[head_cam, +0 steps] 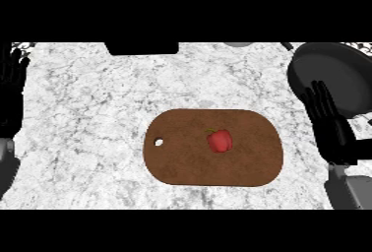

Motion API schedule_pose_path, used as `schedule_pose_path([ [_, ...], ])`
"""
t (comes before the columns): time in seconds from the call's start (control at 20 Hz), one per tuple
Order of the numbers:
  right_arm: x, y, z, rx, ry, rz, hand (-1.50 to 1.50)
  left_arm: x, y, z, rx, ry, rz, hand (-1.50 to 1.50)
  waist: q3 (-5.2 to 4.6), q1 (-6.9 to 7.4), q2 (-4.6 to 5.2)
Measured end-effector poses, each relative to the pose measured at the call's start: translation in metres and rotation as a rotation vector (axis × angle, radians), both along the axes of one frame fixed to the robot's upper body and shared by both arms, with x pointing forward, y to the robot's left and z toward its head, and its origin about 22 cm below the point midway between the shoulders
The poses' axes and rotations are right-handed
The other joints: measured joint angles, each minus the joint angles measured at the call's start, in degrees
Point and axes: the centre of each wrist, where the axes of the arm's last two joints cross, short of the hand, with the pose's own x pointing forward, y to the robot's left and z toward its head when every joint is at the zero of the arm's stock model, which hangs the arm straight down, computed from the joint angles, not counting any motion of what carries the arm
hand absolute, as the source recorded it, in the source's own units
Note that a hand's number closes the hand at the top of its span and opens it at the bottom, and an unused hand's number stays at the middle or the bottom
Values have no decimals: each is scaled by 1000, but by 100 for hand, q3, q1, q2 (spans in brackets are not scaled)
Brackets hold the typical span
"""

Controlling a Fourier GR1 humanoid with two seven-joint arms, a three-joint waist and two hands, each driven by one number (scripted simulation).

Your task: Pick the bell pepper from the cutting board and place it in the pot

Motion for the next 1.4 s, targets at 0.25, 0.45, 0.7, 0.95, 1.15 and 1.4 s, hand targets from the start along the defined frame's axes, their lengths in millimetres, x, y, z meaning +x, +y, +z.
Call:
schedule_pose_path([
  [0.25, 41, 20, 54, -174, -174, 197, 150, 3, -15, -4, -18, 25, -61, 0, -22, 287, 209],
  [0.45, 61, 19, 102, -542, -342, 298, -150, 3, -28, -17, -49, 92, -119, 0, -76, 489, 275],
  [0.7, 87, 30, 82, -621, -484, 396, -150, 2, -40, -30, -87, 143, -143, 0, -37, 476, 324],
  [0.95, 99, 31, 95, -663, -589, 533, -150, -10, -32, -36, -102, 171, -136, 0, -32, 342, 276],
  [1.15, 104, 48, 122, -791, -550, 654, -150, -13, -35, -42, -104, 177, -124, 0, -37, 263, 248],
  [1.4, 100, 77, 147, -1046, -433, 812, -150, -15, -35, -45, -107, 184, -115, 0, -45, 214, 214],
])
